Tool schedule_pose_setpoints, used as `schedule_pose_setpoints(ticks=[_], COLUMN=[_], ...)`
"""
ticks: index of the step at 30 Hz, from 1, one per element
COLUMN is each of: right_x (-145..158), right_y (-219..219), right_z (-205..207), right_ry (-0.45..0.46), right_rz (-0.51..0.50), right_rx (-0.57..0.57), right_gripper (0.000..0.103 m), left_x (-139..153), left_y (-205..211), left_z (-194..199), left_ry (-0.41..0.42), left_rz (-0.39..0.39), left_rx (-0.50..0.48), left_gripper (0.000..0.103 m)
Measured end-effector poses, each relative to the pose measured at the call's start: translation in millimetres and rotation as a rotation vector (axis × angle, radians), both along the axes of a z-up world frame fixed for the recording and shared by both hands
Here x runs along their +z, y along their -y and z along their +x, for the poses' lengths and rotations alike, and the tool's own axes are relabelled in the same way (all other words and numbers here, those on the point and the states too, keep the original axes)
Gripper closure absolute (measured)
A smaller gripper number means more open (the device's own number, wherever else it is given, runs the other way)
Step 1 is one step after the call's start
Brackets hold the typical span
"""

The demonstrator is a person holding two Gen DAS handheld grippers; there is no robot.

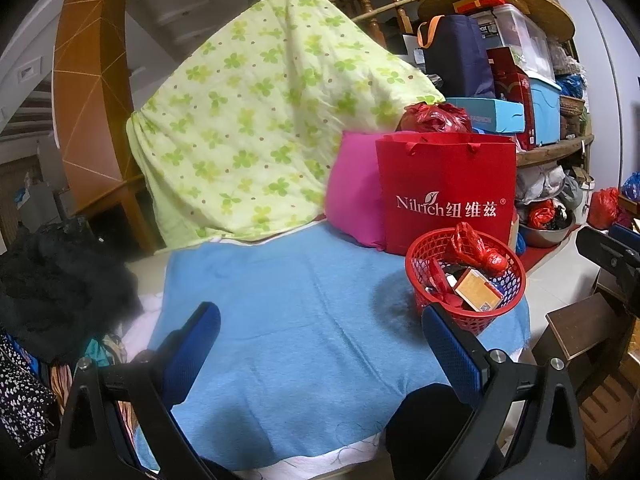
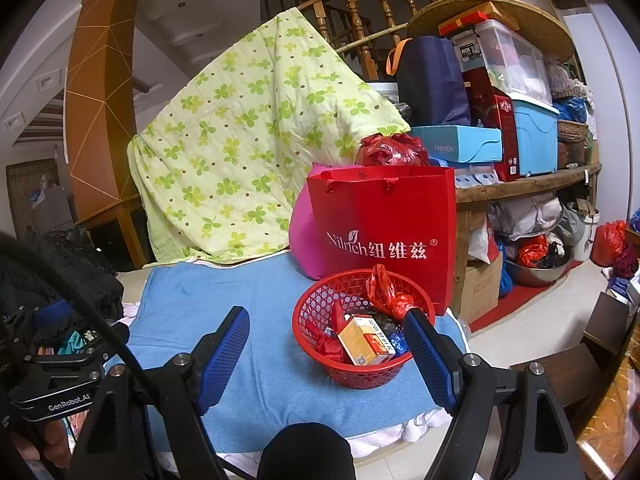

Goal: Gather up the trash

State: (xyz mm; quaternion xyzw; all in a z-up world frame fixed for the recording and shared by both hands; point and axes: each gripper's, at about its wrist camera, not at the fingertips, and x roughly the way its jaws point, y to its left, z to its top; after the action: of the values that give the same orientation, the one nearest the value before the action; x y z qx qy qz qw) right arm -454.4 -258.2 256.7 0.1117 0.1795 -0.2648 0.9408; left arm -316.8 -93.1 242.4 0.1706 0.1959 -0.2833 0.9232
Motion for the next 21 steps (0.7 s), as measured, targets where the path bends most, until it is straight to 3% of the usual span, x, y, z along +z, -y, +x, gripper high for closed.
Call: schedule_pose_setpoints(ticks=[21], right_x=[4.0], right_y=[5.7], right_z=[-5.2], right_ry=[0.0], right_rz=[0.0], right_rx=[-0.013], right_gripper=[0.021], left_x=[-1.5], left_y=[3.8], left_z=[-1.1], left_ry=[-0.002], left_rz=[0.013], left_rx=[-0.024], left_gripper=[0.003])
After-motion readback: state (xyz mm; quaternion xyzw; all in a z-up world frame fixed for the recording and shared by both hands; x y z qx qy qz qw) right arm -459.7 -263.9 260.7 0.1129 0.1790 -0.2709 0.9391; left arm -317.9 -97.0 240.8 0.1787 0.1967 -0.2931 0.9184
